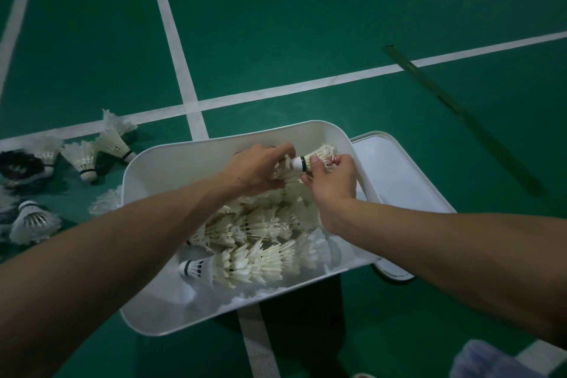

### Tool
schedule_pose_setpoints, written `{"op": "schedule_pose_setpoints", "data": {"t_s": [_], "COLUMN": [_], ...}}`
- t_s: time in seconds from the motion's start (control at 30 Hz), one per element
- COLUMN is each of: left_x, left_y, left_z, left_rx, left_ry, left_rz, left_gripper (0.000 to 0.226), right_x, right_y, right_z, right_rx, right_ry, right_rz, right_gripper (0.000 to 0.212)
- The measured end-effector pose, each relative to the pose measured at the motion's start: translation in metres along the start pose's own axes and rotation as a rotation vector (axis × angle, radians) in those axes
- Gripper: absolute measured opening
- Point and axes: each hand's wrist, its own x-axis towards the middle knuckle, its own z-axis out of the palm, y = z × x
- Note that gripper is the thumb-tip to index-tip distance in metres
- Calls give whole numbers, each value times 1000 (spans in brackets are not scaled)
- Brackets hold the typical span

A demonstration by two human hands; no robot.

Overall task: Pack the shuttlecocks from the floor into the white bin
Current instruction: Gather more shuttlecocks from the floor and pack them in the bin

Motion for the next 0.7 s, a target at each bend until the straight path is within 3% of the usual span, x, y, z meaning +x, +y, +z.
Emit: {"op": "schedule_pose_setpoints", "data": {"t_s": [0.47, 0.57, 0.7], "left_x": [-1, -1, 0], "left_y": [1, 0, 1], "left_z": [-1, -1, -1], "left_rx": [28, 27, 70], "left_ry": [-13, -20, -11], "left_rz": [9, -3, 10], "left_gripper": [52, 52, 53], "right_x": [11, 12, 11], "right_y": [8, 16, 15], "right_z": [3, 6, 9], "right_rx": [-63, -247, -380], "right_ry": [18, 64, 72], "right_rz": [-37, -86, -97], "right_gripper": [17, 24, 16]}}
